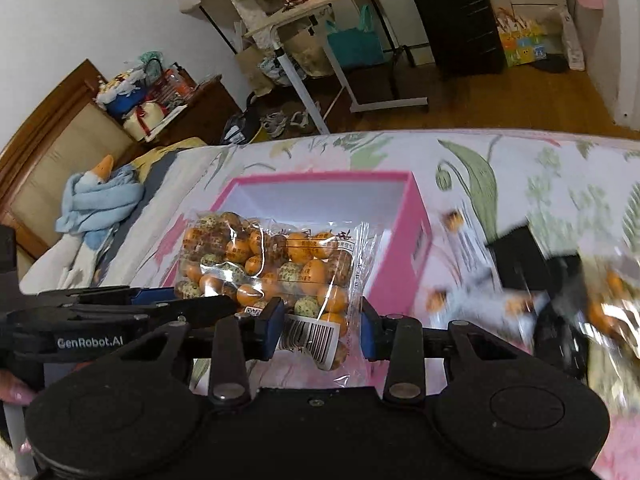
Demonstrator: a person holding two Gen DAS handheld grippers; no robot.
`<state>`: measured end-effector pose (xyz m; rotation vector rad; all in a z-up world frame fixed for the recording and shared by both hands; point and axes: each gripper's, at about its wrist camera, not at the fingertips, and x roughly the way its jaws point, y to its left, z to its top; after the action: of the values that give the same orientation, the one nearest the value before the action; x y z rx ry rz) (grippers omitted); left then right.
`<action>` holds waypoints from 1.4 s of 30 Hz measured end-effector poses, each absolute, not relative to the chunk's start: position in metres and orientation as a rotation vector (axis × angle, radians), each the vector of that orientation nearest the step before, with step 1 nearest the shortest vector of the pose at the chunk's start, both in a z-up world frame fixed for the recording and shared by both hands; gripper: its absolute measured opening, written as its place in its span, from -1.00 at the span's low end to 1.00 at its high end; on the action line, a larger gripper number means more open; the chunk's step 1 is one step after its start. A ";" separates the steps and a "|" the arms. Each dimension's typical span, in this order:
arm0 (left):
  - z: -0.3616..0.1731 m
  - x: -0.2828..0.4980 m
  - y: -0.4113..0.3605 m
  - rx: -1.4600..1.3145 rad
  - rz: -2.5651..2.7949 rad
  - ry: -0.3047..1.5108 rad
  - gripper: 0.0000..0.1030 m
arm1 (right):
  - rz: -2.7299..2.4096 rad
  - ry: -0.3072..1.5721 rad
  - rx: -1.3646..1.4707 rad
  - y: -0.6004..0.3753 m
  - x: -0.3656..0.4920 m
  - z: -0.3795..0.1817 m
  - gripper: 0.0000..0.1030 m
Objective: Organize snacks
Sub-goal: 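Carry the peanut bag with the right tool into the pink box and release, then grasp a white snack bar with the right tool while the left tool grasps another bar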
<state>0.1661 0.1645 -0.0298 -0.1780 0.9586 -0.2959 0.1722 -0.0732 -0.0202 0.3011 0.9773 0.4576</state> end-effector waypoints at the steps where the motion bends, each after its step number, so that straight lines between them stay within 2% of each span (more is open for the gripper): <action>1: -0.035 0.176 0.167 -0.181 -0.289 0.958 0.15 | 0.454 0.988 0.286 -0.067 0.186 -0.025 -0.15; 8: -0.090 0.240 0.196 -0.307 -0.289 1.024 0.19 | 0.387 1.049 0.143 -0.026 0.235 -0.047 -0.15; 17: -0.132 0.274 0.197 -0.334 -0.241 1.108 0.18 | 0.312 1.068 -0.037 0.001 0.254 -0.066 -0.07; 23: -0.114 0.258 0.175 -0.104 -0.180 0.981 0.20 | 0.323 1.040 -0.081 0.000 0.239 -0.057 -0.06; 33: -0.076 0.224 0.170 -0.135 -0.260 1.064 0.25 | 0.367 1.047 -0.070 -0.016 0.195 -0.024 -0.05; 42: -0.023 0.168 0.138 -0.061 -0.358 1.059 0.36 | 0.401 1.015 -0.065 -0.062 0.140 0.008 0.02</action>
<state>0.1679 0.1383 -0.0227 -0.0614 1.0595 -0.3584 0.1401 -0.0619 0.0082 -0.0645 1.0145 0.4009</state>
